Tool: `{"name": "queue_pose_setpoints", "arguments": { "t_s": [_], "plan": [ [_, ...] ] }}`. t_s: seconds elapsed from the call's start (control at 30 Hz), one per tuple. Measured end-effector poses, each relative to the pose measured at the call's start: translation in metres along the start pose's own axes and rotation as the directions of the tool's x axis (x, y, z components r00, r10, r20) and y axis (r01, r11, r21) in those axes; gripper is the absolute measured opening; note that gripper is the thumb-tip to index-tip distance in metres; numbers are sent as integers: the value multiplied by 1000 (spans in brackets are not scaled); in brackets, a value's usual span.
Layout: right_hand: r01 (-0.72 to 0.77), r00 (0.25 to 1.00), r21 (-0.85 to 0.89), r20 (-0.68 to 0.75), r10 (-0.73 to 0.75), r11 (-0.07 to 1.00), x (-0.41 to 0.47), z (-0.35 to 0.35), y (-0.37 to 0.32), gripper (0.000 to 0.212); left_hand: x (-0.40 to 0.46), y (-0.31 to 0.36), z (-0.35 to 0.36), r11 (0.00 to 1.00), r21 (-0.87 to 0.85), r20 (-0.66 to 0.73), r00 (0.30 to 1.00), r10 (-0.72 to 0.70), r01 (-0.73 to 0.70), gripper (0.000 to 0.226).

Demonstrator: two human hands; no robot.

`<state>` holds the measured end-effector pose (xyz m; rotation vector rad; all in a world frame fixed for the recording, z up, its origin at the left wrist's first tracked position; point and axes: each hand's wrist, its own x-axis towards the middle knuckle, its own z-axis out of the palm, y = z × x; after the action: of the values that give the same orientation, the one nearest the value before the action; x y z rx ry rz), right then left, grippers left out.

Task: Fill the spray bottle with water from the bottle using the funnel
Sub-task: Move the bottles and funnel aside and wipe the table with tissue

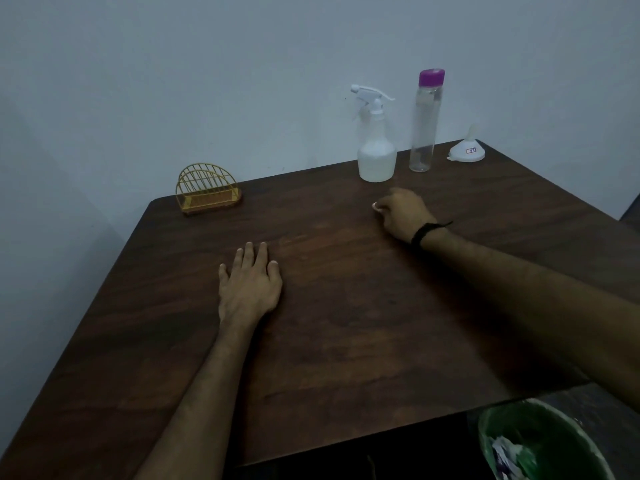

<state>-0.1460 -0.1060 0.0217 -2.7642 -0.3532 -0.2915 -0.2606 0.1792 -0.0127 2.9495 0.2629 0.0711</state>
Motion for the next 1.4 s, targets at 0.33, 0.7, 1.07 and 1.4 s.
{"name": "queue_pose_setpoints", "arguments": {
  "t_s": [0.33,0.7,1.07,1.4],
  "plan": [
    [350,931,73,83,-356,934,-83,-15,-4,26,-1,0,0,1000,20,25,1000,3,-4,64],
    [158,984,83,74,-164,984,-10,25,-76,25,4,-3,3,998,60,45,999,-13,10,69],
    [236,968,194,37,-248,952,-104,-7,-22,24,-16,43,-2,999,18,124,991,-43,41,69],
    [-266,953,908,197,230,323,-218,-72,99,21,-106,208,27,935,-72,134,925,355,-348,77]
  ]
}}
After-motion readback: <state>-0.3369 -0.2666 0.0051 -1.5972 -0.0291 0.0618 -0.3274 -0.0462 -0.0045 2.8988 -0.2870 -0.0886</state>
